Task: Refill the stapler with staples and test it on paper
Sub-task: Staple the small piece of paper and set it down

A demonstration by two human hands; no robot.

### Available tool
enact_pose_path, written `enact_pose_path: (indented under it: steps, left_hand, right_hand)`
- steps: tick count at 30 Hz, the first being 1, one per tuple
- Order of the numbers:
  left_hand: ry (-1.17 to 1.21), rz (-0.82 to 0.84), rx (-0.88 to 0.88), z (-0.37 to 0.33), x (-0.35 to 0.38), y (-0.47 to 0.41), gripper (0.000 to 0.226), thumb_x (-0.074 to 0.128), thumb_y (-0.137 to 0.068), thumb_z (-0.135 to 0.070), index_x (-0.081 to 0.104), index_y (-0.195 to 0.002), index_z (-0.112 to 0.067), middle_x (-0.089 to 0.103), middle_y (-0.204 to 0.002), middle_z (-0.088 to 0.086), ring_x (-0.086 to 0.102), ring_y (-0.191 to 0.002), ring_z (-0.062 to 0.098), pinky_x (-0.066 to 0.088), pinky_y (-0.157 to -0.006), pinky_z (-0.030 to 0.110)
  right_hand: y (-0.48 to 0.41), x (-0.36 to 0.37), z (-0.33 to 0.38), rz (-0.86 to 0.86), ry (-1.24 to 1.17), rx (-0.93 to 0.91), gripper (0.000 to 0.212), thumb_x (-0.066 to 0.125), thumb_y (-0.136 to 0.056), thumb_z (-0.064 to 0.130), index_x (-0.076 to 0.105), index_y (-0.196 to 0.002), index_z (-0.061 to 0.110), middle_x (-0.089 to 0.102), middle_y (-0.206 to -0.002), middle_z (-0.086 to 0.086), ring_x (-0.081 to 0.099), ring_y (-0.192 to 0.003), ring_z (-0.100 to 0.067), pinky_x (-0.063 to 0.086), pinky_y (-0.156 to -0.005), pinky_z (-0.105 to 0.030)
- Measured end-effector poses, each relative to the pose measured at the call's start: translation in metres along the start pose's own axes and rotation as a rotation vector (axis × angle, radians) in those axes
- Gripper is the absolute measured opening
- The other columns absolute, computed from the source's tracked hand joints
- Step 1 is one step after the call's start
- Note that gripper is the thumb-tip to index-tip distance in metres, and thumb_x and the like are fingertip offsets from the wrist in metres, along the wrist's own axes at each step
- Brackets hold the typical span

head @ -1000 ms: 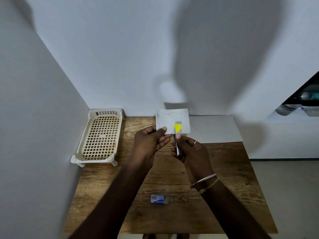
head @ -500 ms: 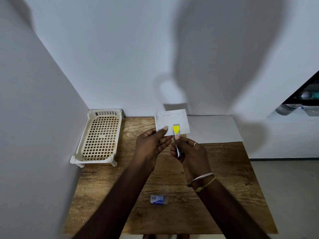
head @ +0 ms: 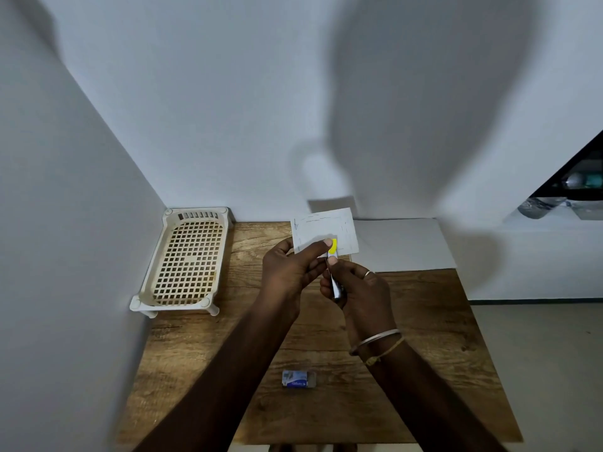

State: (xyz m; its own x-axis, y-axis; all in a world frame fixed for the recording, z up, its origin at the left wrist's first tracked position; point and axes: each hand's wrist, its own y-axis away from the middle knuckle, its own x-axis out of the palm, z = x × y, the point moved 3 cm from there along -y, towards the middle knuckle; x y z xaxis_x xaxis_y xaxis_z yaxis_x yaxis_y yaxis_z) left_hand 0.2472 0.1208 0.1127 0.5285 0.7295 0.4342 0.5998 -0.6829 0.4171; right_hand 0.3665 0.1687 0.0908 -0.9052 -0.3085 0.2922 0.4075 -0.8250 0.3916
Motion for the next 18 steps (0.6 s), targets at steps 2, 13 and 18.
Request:
enact_pose_path:
  steps: [2, 13, 18]
  left_hand:
    - [-0.006, -0.010, 0.011, 0.000, 0.000, -0.001, 0.043, 0.090, -0.072, -0.008, 0.071, -0.110, -0.004, 0.080, -0.099, 0.013, 0.079, -0.086, 0.029, 0.062, -0.070, 0.029]
    - [-0.033, -0.043, -0.010, 0.010, -0.008, -0.002, 0.040, 0.090, -0.070, -0.007, 0.073, -0.106, -0.005, 0.080, -0.098, 0.014, 0.079, -0.085, 0.031, 0.061, -0.069, 0.031]
    - [-0.036, -0.053, -0.026, 0.013, -0.009, -0.003, 0.036, 0.089, -0.071, -0.005, 0.074, -0.104, -0.005, 0.080, -0.097, 0.014, 0.079, -0.083, 0.030, 0.061, -0.068, 0.030]
  right_hand:
    - [-0.001, -0.001, -0.002, 0.001, 0.020, -0.014, 0.015, 0.081, -0.081, 0.028, 0.082, -0.085, 0.014, 0.077, -0.080, -0.013, 0.072, -0.073, -0.023, 0.059, -0.074, -0.039]
    - [-0.001, -0.003, -0.014, -0.033, 0.049, 0.004, 0.015, 0.081, -0.080, 0.027, 0.082, -0.082, 0.012, 0.077, -0.077, -0.013, 0.073, -0.071, -0.023, 0.060, -0.077, -0.042]
    - [-0.003, -0.003, -0.017, -0.044, 0.069, 0.009, 0.014, 0.082, -0.081, 0.026, 0.081, -0.079, 0.012, 0.076, -0.074, -0.011, 0.072, -0.069, -0.022, 0.060, -0.079, -0.044]
